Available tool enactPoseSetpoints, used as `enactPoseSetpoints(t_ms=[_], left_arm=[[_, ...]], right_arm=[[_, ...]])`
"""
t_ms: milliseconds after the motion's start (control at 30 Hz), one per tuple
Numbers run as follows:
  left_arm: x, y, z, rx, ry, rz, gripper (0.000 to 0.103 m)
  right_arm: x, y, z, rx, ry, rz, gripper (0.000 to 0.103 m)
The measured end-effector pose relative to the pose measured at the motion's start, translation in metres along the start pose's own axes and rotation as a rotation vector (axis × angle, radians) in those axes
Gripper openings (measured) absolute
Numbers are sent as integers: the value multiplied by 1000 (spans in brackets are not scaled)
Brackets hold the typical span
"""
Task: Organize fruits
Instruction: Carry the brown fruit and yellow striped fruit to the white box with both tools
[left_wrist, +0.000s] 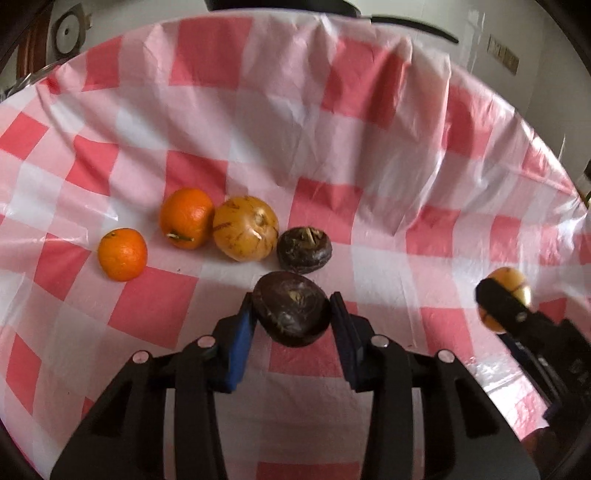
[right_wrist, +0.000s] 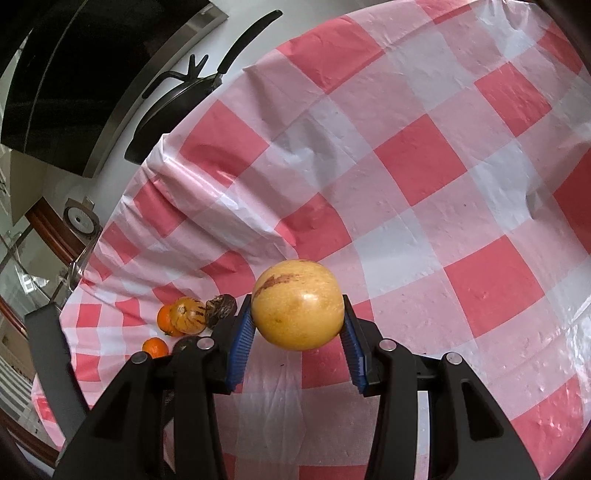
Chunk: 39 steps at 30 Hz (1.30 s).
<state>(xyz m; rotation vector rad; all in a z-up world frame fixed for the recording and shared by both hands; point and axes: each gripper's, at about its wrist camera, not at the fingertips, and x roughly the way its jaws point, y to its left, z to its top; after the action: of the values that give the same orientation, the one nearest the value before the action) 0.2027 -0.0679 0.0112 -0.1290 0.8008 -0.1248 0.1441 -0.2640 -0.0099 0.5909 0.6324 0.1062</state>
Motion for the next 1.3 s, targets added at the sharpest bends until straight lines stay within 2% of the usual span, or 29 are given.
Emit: enactPoseSetpoints(t_ms=[267, 400, 567, 800, 1033, 1167, 1300], left_arm=[[1, 20, -1, -120, -14, -41, 40], [-6, 18, 0, -129, -50, -40, 40], [-30, 21, -9, -140, -99, -25, 40], [-87, 53, -52, -205, -129, -33, 40], [-150, 80, -86, -224, -207, -37, 40], [-185, 92, -113, -225, -247, -33, 40], [-220, 113, -151, -248, -265, -30, 41]], right_arm=[[3, 0, 0, -3, 8, 11, 44], [4, -5, 1, 19, 15, 31, 44], [2, -10, 2, 40, 17, 53, 44], [-18, -10, -6, 35, -22, 82, 44], [-72, 5, -56, -19, 6, 97, 44], [-106, 27, -98, -80, 53, 135, 44], [-139, 63, -145, -198, 101, 181, 44]])
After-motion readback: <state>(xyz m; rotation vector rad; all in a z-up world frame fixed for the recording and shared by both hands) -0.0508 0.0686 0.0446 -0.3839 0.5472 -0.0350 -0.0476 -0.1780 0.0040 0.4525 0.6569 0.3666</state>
